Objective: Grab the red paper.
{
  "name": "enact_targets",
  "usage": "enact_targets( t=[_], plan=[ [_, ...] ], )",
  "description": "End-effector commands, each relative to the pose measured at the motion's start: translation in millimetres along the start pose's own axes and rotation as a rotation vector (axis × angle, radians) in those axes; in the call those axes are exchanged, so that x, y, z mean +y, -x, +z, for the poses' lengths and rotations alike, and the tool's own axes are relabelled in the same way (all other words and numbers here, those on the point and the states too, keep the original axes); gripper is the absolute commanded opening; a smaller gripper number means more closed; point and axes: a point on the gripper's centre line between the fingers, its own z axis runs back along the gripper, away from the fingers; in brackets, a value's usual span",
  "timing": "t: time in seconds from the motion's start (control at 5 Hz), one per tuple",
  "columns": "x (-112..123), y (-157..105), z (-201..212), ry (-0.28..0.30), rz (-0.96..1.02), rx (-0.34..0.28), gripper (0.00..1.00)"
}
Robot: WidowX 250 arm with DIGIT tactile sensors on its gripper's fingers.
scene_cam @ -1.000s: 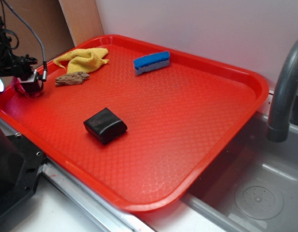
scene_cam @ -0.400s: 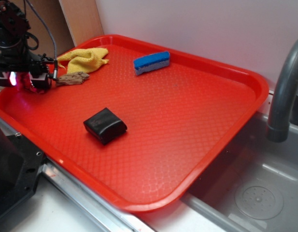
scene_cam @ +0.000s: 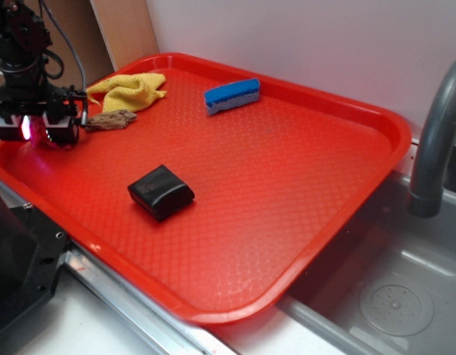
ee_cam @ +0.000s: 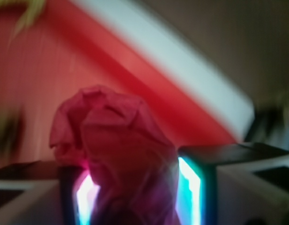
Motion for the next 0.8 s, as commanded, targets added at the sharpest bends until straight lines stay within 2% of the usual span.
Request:
enact_targets(
  t=[0.0,0.2,0.4,0.6],
  plan=[
    [2,18,77,0.159,-0.161,-0.081,0.0],
    [-11,20,108,0.267,-0.364,-0.048,0.0],
    [-44,12,136,0.294,-0.502,-0.019,0.0],
    [-76,18,166,0.273,-0.596,-0.041,0.0]
  ],
)
